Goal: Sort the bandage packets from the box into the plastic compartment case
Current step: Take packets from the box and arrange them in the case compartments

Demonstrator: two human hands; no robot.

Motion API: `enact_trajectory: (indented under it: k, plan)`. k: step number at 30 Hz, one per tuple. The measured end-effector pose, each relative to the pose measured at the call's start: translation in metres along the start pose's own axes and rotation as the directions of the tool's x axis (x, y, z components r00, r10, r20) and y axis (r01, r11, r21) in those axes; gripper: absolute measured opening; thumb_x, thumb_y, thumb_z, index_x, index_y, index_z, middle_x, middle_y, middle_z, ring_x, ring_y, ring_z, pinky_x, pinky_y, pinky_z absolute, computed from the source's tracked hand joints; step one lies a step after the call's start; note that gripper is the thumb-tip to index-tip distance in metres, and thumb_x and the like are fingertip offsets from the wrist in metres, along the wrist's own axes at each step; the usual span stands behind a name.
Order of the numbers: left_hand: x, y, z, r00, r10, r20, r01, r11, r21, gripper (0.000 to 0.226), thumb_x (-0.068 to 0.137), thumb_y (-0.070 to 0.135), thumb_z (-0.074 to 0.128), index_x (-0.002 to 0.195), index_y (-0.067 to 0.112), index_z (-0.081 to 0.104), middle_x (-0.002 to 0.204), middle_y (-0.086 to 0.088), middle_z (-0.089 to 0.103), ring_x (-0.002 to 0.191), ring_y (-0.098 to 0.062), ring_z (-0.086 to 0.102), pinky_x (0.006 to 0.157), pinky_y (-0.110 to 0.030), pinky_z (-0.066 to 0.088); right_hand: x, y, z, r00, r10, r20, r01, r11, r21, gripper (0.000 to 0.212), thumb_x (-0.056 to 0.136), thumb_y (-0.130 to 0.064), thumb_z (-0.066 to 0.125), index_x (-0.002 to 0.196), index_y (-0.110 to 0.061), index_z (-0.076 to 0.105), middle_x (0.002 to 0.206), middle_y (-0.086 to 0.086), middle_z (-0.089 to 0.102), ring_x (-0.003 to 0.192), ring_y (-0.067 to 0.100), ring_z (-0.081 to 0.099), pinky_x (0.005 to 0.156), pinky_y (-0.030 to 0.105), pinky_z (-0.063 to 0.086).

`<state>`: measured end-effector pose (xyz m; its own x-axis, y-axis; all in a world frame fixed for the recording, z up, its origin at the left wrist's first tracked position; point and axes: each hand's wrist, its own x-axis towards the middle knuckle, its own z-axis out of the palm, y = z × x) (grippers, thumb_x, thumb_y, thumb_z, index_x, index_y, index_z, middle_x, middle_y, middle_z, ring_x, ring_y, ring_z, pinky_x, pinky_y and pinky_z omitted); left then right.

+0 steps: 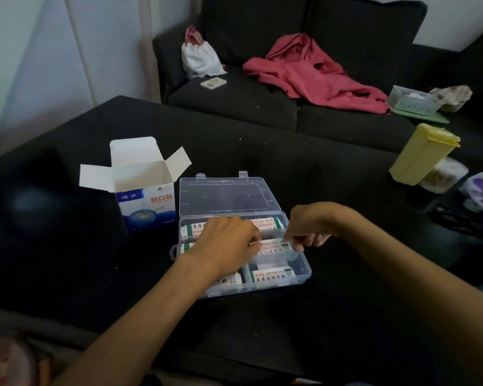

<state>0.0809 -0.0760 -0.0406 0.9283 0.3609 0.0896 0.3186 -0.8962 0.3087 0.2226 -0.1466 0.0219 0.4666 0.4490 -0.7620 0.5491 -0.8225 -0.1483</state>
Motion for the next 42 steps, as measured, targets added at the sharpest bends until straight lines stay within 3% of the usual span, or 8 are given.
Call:
enact_trajectory:
  k: [12, 17, 19, 24, 29, 33, 36, 42]
  plan:
    - [-0.001, 0.002, -0.002, 1.0, -0.006, -0.019, 0.007, 0.999, 0.037, 0.025, 0.094, 0.034, 0.05, 0.111, 0.029, 0.068, 0.092, 0.008, 0.07, 0.077, -0.008, 0.06, 0.079, -0.03, 0.051, -0.028, 0.014, -0.004, 0.922, -0.237, -0.307, 0.254, 0.967, 0.014, 0.018, 0.093, -0.026, 0.054, 0.106, -0.018, 0.064, 0.063, -0.002, 0.057, 0.054, 0.006, 0.046, 0.049, 0.017, 0.036]
    - [-0.011, -0.002, -0.027, 0.978, -0.171, -0.119, 0.152, 0.976, -0.155, 0.026, 0.091, 0.038, 0.057, 0.115, 0.031, 0.065, 0.103, 0.011, 0.07, 0.088, -0.002, 0.063, 0.083, -0.025, 0.049, -0.028, 0.002, -0.005, 0.783, -0.378, -0.494, 0.436, 0.9, 0.001, 0.017, 0.092, -0.019, 0.055, 0.107, -0.018, 0.064, 0.073, -0.005, 0.06, 0.064, 0.003, 0.057, 0.057, 0.014, 0.04]
    - [-0.022, -0.013, -0.043, 0.914, -0.286, -0.289, 0.222, 0.947, -0.233, 0.021, 0.091, 0.04, 0.055, 0.107, 0.032, 0.067, 0.097, 0.011, 0.07, 0.084, -0.003, 0.063, 0.077, -0.024, 0.051, -0.027, -0.009, -0.004, 0.677, -0.457, -0.577, 0.535, 0.844, -0.039, 0.019, 0.092, -0.02, 0.056, 0.109, -0.022, 0.062, 0.081, -0.006, 0.063, 0.072, 0.004, 0.062, 0.062, 0.017, 0.048]
    - [-0.062, -0.071, -0.08, 0.529, -0.542, -0.653, 0.509, 0.819, -0.266, 0.022, 0.09, 0.032, 0.056, 0.109, 0.028, 0.067, 0.107, -0.005, 0.068, 0.1, -0.029, 0.061, 0.079, -0.039, 0.048, -0.019, -0.076, 0.02, 0.26, -0.707, -0.658, 0.668, 0.624, -0.405, 0.037, 0.085, -0.029, 0.064, 0.121, -0.031, 0.057, 0.111, -0.01, 0.056, 0.101, 0.002, 0.05, 0.084, 0.022, 0.044]
    - [-0.084, -0.124, -0.074, 0.517, -0.774, -0.366, 0.644, 0.634, -0.428, 0.061, 0.091, 0.039, 0.055, 0.145, 0.019, 0.034, 0.148, -0.004, 0.04, 0.131, -0.026, 0.041, 0.104, -0.044, 0.037, 0.008, -0.126, 0.047, 0.053, -0.849, -0.525, 0.449, 0.49, -0.747, 0.036, 0.076, -0.038, 0.073, 0.11, -0.027, 0.066, 0.123, 0.002, 0.056, 0.116, 0.022, 0.047, 0.09, 0.036, 0.044]
    - [-0.088, -0.133, -0.074, 0.598, -0.794, -0.108, 0.32, 0.36, -0.876, 0.062, 0.083, 0.03, 0.068, 0.139, 0.02, 0.043, 0.124, 0.003, 0.059, 0.108, -0.016, 0.059, 0.093, -0.035, 0.047, 0.009, -0.113, 0.065, -0.002, -0.874, -0.485, 0.423, 0.439, -0.793, 0.025, 0.065, -0.033, 0.082, 0.087, -0.029, 0.072, 0.109, 0.003, 0.063, 0.106, 0.02, 0.047, 0.077, 0.035, 0.05]
    - [-0.094, -0.13, -0.073, 0.686, -0.697, -0.21, 0.266, 0.509, -0.819, 0.016, 0.088, 0.03, 0.064, 0.103, 0.03, 0.069, 0.095, 0.013, 0.07, 0.093, -0.009, 0.066, 0.084, -0.031, 0.052, 0.009, -0.095, 0.077, -0.001, -0.892, -0.453, 0.395, 0.416, -0.819, 0.029, 0.065, -0.029, 0.083, 0.093, -0.028, 0.072, 0.113, 0.005, 0.063, 0.109, 0.021, 0.044, 0.076, 0.034, 0.051]
    - [-0.095, -0.119, -0.074, 0.674, -0.619, -0.403, 0.202, 0.679, -0.706, 0.024, 0.088, 0.036, 0.062, 0.107, 0.026, 0.072, 0.097, 0.015, 0.072, 0.093, -0.004, 0.066, 0.082, -0.03, 0.053, 0.0, -0.088, 0.082, -0.062, -0.876, -0.479, 0.413, 0.414, -0.811, 0.02, 0.075, -0.03, 0.073, 0.094, -0.026, 0.074, 0.105, 0.001, 0.067, 0.102, 0.02, 0.05, 0.07, 0.031, 0.051]
